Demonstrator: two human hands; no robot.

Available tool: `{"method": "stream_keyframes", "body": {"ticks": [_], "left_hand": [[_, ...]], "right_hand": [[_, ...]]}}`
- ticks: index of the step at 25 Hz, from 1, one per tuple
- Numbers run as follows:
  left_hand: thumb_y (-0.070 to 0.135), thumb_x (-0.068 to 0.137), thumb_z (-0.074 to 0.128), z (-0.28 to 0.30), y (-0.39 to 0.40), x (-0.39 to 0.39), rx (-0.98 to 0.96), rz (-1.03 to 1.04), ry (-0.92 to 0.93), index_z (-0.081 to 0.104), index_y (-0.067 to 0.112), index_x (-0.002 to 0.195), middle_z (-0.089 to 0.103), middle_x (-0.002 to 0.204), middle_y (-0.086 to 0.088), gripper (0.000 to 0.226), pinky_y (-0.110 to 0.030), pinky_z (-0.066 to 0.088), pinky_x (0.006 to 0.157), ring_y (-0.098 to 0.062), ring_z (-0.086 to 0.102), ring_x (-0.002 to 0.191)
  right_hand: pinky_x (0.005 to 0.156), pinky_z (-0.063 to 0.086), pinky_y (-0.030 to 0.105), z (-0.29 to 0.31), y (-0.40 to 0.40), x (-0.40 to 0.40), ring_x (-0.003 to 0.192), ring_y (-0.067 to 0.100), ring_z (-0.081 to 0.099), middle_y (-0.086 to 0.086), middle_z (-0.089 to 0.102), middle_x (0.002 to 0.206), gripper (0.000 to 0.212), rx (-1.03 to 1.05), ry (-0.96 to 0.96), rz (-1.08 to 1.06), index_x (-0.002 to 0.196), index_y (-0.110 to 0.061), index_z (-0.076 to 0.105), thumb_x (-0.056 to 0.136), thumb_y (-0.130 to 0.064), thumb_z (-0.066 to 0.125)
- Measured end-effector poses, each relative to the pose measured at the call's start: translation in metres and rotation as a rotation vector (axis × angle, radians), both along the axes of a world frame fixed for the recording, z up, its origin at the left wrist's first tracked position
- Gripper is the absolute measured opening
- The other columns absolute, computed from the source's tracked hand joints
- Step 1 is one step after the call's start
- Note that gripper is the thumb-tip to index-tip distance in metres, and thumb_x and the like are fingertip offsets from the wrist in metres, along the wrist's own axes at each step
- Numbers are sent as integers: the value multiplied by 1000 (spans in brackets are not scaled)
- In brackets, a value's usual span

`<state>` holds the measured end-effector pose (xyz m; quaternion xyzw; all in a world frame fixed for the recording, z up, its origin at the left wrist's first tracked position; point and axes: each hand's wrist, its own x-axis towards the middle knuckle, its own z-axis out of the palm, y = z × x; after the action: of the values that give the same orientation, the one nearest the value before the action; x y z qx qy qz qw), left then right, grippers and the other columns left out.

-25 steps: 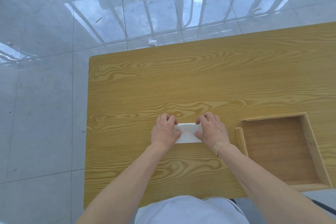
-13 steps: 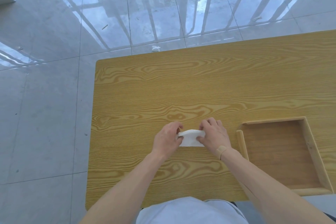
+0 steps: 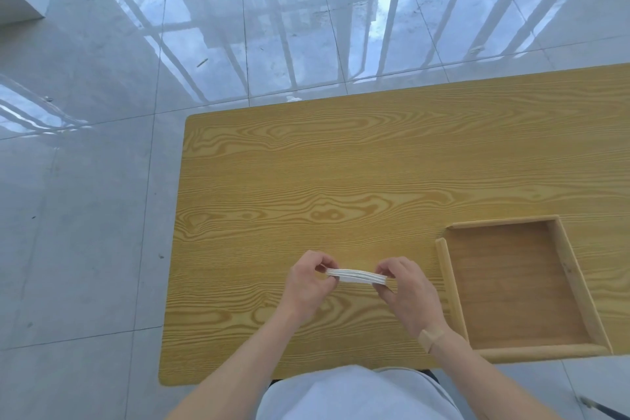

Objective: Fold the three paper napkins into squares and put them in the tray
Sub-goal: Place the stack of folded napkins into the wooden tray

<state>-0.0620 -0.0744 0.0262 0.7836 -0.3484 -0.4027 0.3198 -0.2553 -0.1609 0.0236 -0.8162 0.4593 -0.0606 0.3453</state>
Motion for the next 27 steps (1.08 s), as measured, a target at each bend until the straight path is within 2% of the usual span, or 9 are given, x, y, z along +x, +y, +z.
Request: {"method": "stream_keyframes", "body": {"ticks": [4, 7, 10, 13, 16, 18, 21, 27], "left_hand": [[2, 74, 74, -8, 7, -7, 63, 35, 4, 65, 25, 82, 66, 94, 3, 27, -15, 43, 72, -14, 58, 82], [-1, 74, 72, -11, 7, -7, 107, 33, 16, 67, 22, 82, 66, 93, -2, 25, -28, 49, 74, -15, 58, 76], [6, 77, 73, -7, 8, -3, 123, 15, 54, 67, 23, 81, 65, 87, 2, 18, -20, 46, 66, -10, 57, 71], [14, 80, 73, -1, 16, 5, 143, -49, 144, 66, 22, 82, 67, 82, 8, 10, -16, 46, 64, -6, 59, 71], [15, 82, 71, 12, 24, 10, 134, -129, 205, 66, 19, 87, 68, 83, 6, 8, -24, 48, 71, -10, 60, 75], [16, 82, 71, 23, 29, 11, 107, -165, 278, 67, 21, 91, 71, 88, 6, 11, -28, 50, 76, -11, 64, 80], [20, 85, 71, 35, 32, 4, 139, -207, 413, 68, 22, 96, 72, 86, 10, 12, -22, 48, 69, -3, 65, 74], [19, 91, 64, 47, 27, -32, 175, -350, 520, 67, 19, 96, 71, 84, 9, 7, -25, 47, 70, -7, 63, 73]], "right_hand": [[75, 48, 32, -5, 6, -2, 93, 9, 52, -15, 58, 99, 23, 110, 51, -5, 102, -31, 60, 83, -25, 72], [74, 47, 33, -2, 8, 2, 90, 8, 54, -16, 61, 94, 16, 167, 56, -52, 92, -37, 59, 85, -27, 69], [71, 48, 31, 2, 12, 3, 86, 6, 59, -18, 66, 85, 15, 301, -8, -215, 80, -40, 60, 84, -29, 69], [72, 51, 28, 10, 21, -1, 85, 8, 64, -11, 70, 85, 6, 457, -95, -351, 83, -32, 67, 82, -28, 72], [67, 49, 17, 27, 33, -9, 82, 13, 67, -5, 74, 83, 7, 569, -234, -418, 86, -21, 71, 81, -19, 75], [69, 52, 23, 41, 45, -16, 81, 16, 69, -1, 76, 85, 11, 657, -334, -502, 91, -16, 72, 81, -18, 77], [78, 57, 37, 58, 67, -29, 85, 23, 72, 4, 77, 92, 19, 736, -425, -665, 99, -14, 71, 82, -20, 76], [59, 51, 28, 75, 107, -63, 69, 20, 64, 12, 74, 94, 16, 681, -524, -933, 102, -10, 68, 86, -15, 70]]}}
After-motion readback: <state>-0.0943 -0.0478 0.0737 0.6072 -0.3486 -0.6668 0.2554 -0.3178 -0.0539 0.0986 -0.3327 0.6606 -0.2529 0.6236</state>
